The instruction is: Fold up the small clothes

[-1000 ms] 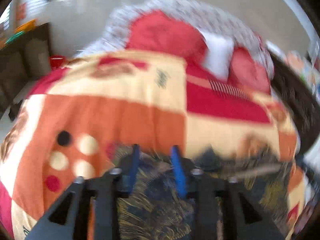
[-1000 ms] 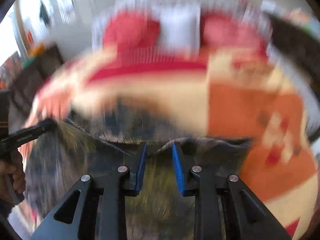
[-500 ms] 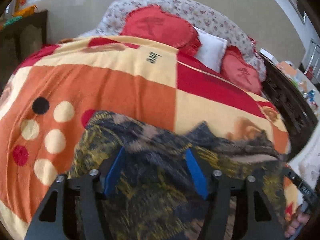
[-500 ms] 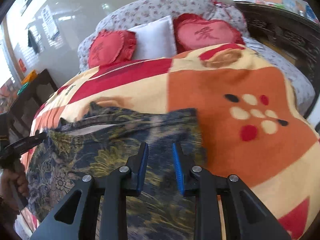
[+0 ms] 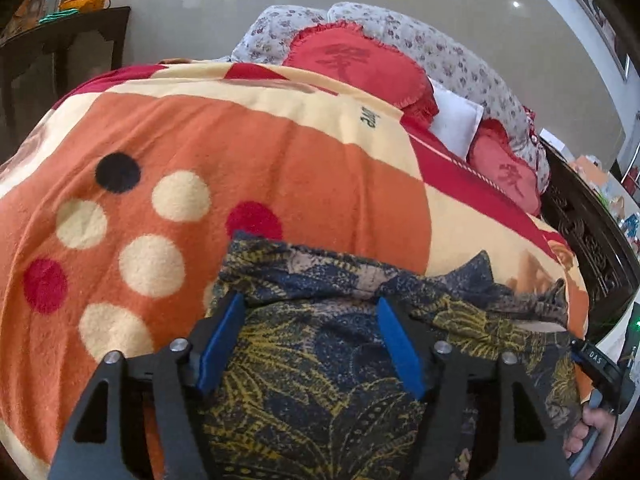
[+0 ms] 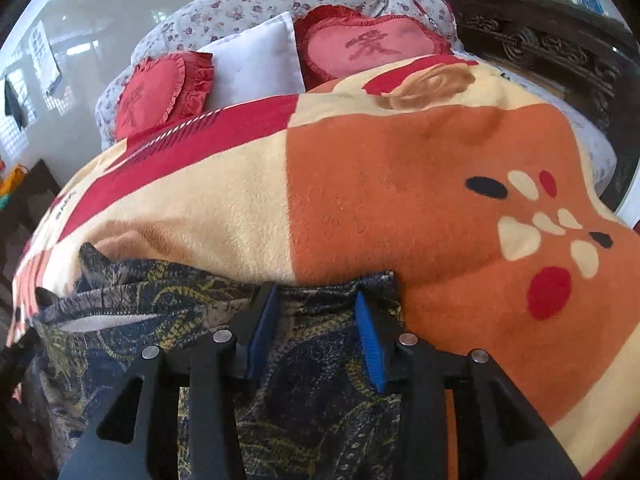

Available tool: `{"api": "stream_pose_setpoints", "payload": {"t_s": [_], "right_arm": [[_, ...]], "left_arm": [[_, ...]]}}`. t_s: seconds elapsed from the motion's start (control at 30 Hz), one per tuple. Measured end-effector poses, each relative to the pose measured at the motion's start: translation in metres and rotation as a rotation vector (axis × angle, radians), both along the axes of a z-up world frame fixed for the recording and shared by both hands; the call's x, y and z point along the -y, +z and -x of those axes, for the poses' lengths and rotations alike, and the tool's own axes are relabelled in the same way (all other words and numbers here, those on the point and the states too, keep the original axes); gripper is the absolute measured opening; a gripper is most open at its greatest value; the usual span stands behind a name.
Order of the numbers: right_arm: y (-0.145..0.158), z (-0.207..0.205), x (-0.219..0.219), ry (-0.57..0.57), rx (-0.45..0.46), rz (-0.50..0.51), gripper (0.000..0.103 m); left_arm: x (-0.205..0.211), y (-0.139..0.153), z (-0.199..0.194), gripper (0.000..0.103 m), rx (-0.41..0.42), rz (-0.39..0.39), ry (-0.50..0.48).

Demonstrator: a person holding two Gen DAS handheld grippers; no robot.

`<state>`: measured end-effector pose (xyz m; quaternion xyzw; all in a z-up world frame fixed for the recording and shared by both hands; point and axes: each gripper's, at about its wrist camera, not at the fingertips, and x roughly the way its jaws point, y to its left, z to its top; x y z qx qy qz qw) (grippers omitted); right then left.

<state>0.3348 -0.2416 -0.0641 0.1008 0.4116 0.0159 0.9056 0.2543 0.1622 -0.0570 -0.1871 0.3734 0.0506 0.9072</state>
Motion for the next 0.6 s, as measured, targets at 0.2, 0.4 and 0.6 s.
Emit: {"api": "stream_pose_setpoints", "payload": {"t_s": [0.2,0.4,0.6], "right_arm": [[0.013,0.004,-0.001,0.002,0.014,-0.002,0.023],[0.075,0.041,-0.06,0.108,0.099,0.045,0.022],[0.029,0.04,-0.164,0.323,-0.08,0.215,0.022]], "left_arm": [[0.007,-0.002,-0.006,0.085,-0.027,-0.038,-0.023],[0.016,-0.002,-0.011,0.087,-0.052,-0.101,-0.024],[0.015,-0.003,-0.011,0.087,-0.052,-0.097,-0.025]]}}
